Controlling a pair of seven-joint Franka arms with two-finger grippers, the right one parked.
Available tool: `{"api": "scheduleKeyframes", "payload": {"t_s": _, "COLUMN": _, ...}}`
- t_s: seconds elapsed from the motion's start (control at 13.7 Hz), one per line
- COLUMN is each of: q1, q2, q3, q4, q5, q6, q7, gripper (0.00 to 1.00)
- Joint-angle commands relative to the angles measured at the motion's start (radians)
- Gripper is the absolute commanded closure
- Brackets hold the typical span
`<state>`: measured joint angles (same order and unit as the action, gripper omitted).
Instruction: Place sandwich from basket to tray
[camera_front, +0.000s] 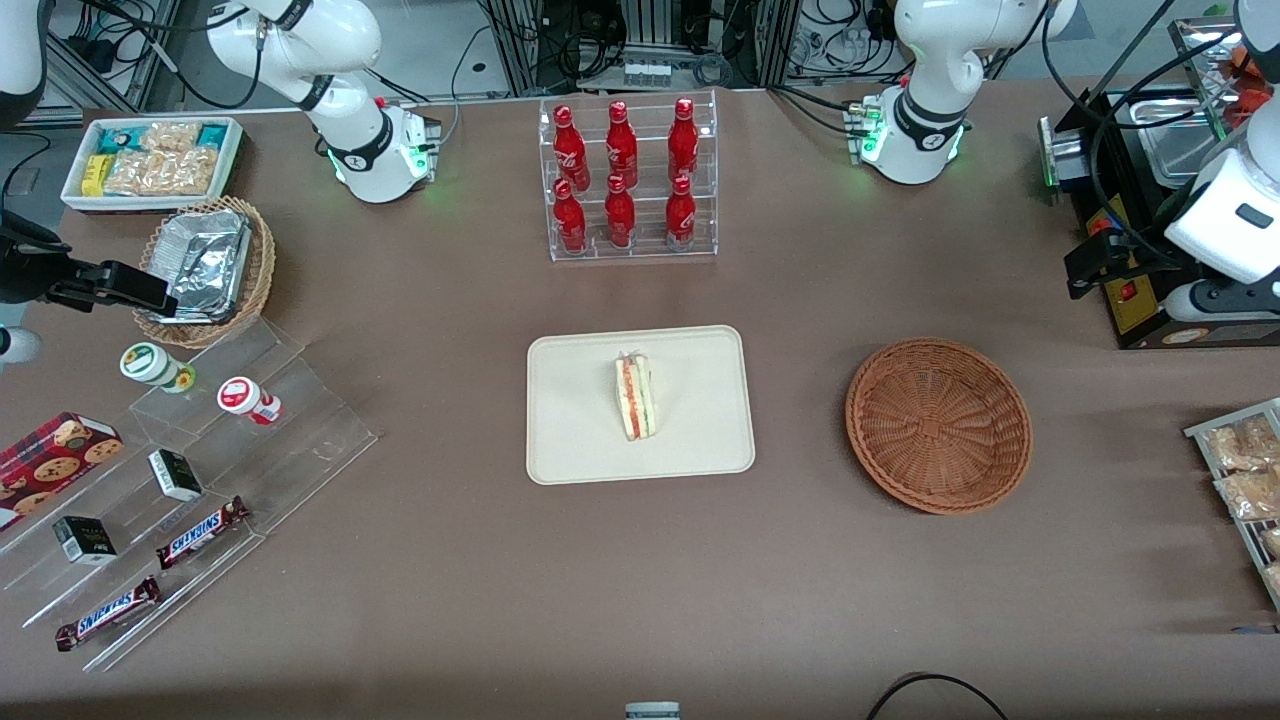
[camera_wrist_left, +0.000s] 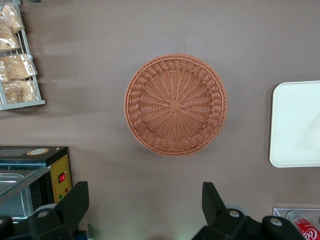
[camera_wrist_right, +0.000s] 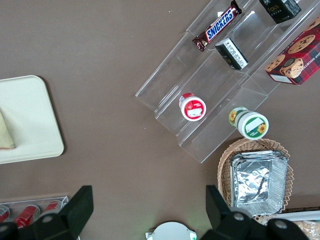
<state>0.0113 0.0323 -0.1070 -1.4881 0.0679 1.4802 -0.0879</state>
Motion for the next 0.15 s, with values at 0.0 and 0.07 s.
{"api": "scheduleKeyframes", "payload": {"t_s": 0.0, "q1": 0.001, "q2": -0.005, "q3": 0.004, "q4": 0.020, "q5": -0.014, "q6": -0.020, "q7": 0.016, "gripper": 0.00}}
{"api": "scheduleKeyframes", "payload": {"t_s": 0.07, "q1": 0.001, "q2": -0.005, "q3": 0.004, "q4": 0.020, "q5": -0.016, "q6": -0.020, "q7": 0.013, "gripper": 0.00}}
